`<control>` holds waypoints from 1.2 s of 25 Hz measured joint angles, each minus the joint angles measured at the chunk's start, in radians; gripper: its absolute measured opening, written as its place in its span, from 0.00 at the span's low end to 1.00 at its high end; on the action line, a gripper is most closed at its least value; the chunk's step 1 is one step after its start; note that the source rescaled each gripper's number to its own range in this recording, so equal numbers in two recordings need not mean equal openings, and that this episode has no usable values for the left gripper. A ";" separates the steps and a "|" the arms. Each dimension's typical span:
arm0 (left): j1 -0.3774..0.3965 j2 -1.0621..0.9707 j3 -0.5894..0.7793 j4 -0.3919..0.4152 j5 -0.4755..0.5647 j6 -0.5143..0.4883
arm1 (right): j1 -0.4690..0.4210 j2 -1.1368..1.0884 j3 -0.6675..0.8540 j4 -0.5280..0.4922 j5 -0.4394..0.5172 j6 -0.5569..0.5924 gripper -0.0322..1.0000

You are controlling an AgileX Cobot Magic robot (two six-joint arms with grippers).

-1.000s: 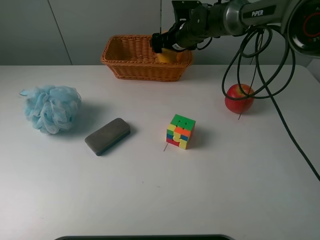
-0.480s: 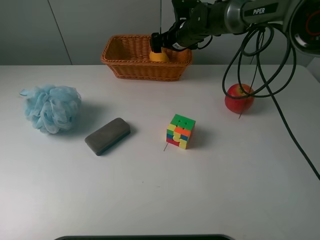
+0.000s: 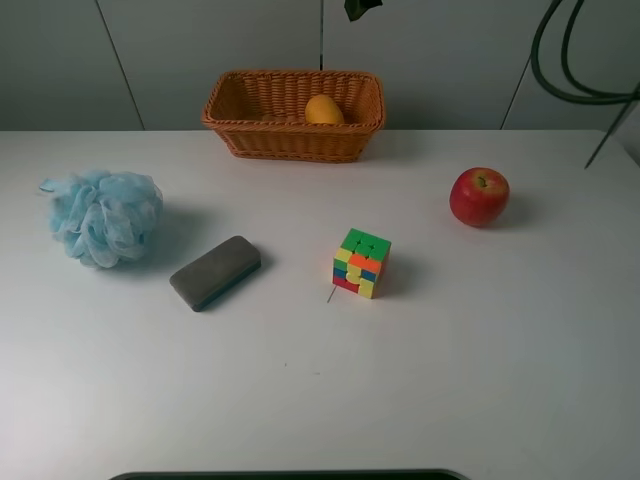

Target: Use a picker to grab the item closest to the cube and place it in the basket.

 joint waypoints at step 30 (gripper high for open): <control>0.000 0.000 0.000 0.000 0.000 0.000 | -0.129 -1.582 0.982 -0.059 0.350 0.047 1.00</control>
